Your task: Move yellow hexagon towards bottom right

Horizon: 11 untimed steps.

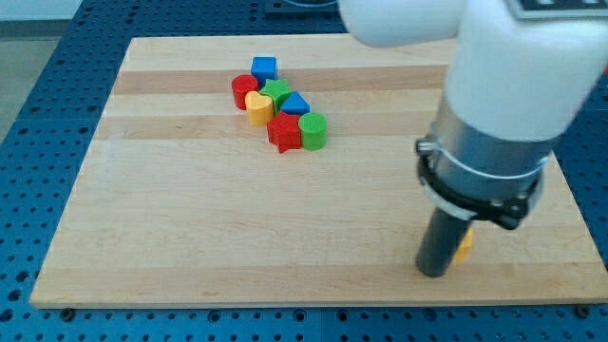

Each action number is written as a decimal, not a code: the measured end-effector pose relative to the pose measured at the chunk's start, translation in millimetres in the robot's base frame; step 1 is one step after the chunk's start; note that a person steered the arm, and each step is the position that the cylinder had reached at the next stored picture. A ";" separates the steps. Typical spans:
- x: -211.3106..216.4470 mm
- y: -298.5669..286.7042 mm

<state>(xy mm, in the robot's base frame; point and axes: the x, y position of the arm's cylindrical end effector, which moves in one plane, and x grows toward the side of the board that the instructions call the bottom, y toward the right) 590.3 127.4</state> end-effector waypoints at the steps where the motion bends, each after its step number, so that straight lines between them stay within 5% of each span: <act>1: -3.5 23.4; 3: -3.3 -24.7; 4: -43.8 -24.4; 9: -40.7 44.8; 11: -78.8 72.3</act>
